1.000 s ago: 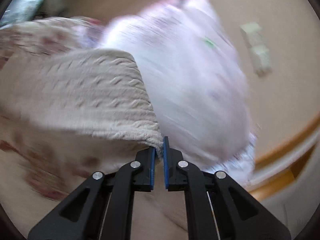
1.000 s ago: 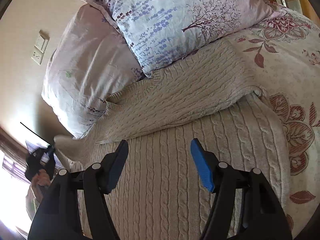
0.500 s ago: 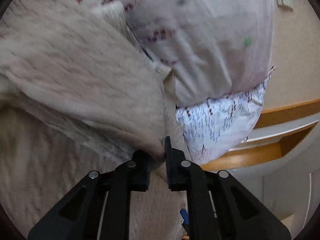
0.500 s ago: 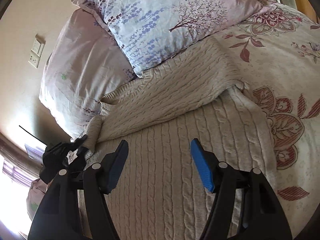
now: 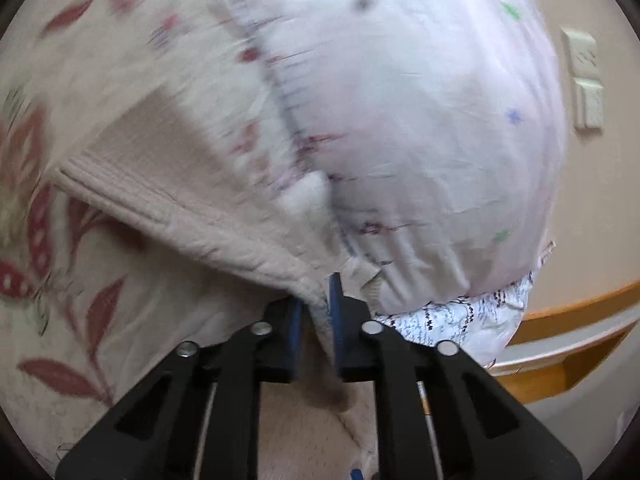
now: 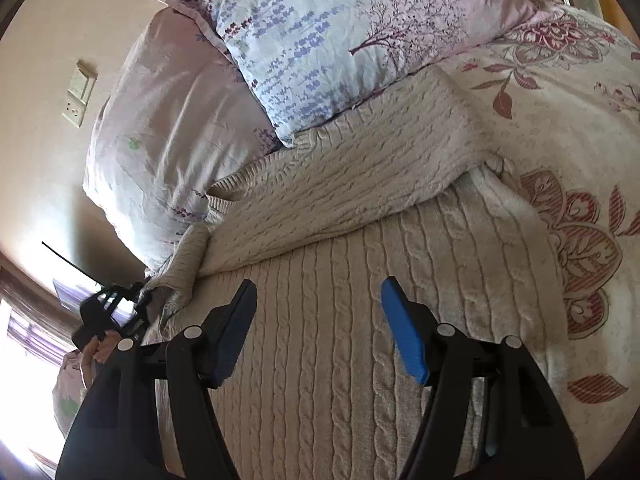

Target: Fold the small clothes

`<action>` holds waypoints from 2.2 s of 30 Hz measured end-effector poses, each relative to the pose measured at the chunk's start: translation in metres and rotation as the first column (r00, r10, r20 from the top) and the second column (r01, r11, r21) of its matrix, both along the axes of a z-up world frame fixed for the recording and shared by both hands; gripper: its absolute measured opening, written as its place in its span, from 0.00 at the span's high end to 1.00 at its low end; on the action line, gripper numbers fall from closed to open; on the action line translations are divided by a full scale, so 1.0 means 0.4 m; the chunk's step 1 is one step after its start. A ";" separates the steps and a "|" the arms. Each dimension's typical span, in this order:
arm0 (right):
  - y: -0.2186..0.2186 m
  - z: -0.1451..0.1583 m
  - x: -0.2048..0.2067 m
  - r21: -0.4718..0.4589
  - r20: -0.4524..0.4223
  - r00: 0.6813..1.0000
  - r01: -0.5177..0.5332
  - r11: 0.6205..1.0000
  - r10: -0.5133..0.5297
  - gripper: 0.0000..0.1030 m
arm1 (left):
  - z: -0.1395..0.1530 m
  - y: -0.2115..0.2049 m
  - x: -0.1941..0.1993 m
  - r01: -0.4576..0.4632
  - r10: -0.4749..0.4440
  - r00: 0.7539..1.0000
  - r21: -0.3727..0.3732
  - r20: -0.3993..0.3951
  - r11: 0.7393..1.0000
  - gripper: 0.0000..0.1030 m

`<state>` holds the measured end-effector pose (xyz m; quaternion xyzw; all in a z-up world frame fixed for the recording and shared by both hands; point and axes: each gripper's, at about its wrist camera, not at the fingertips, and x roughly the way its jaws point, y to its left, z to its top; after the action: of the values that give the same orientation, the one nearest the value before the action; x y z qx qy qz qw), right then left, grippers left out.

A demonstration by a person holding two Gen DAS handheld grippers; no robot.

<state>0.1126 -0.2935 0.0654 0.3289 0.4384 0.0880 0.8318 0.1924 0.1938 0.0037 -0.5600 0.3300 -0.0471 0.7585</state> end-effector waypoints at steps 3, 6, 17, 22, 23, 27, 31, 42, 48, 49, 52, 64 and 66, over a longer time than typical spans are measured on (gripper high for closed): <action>-0.010 0.007 -0.003 0.002 0.009 1.000 0.007 1.000 -0.007 0.36 | 0.087 -0.058 0.042 0.037 -0.046 0.996 0.114 0.083 0.993 0.93; -0.029 0.015 -0.008 0.000 0.023 1.000 0.021 1.000 -0.021 0.36 | 0.162 -0.152 0.081 0.100 -0.135 0.979 0.215 0.152 0.971 0.93; -0.123 0.010 -0.017 -0.020 0.015 0.994 0.109 0.994 -0.108 0.36 | 0.092 -0.776 0.143 0.667 -0.768 0.634 0.561 -0.084 0.490 0.57; -0.132 0.041 0.008 -0.039 0.032 0.996 0.086 0.996 -0.085 0.36 | 0.109 -0.804 0.054 0.606 -0.834 0.539 0.742 -0.118 0.287 0.35; -0.125 0.050 0.024 -0.038 0.030 0.998 0.062 0.997 -0.061 0.37 | 0.123 -0.789 0.034 0.576 -0.835 0.539 0.774 -0.114 0.265 0.31; -0.086 0.079 0.091 -0.050 0.026 0.999 -0.032 0.998 0.033 0.40 | 0.171 -0.665 -0.035 0.442 -0.760 0.638 0.868 -0.124 0.229 0.23; -0.073 0.068 0.159 -0.051 -0.018 0.999 -0.041 0.998 0.040 0.44 | 0.159 -0.455 -0.091 0.420 -0.619 0.771 0.849 -0.149 0.319 0.23; -0.076 -0.033 0.218 -0.148 -0.152 0.988 -0.028 0.989 0.005 0.66 | 0.055 -0.140 -0.253 0.423 -0.452 0.874 0.737 -0.178 0.527 0.26; -0.054 0.037 0.219 -0.252 -0.007 1.000 -0.003 0.968 0.001 0.94 | 0.024 -0.136 -0.258 0.445 -0.472 0.867 0.673 -0.158 0.591 0.31; -0.052 0.056 0.218 -0.268 0.029 1.000 0.012 0.963 -0.004 0.94 | 0.020 -0.138 -0.259 0.447 -0.474 0.866 0.671 -0.159 0.592 0.32; -0.055 0.069 0.230 -0.318 0.048 0.998 0.048 0.947 -0.035 0.94 | 0.014 -0.143 -0.261 0.444 -0.473 0.867 0.670 -0.154 0.596 0.32; -0.125 0.039 0.115 -0.270 -0.052 0.994 0.082 0.959 -0.100 0.46 | 0.010 -0.147 -0.294 0.441 -0.492 0.862 0.656 -0.119 0.613 0.32; -0.132 0.052 0.044 -0.271 -0.025 0.994 0.100 0.957 -0.111 0.32 | 0.009 -0.144 -0.301 0.438 -0.495 0.862 0.651 -0.108 0.621 0.32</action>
<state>0.1301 -0.3462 0.0862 0.2375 0.4449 -0.0233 0.8632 0.0719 0.1363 0.0074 -0.1506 0.4274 -0.1466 0.8793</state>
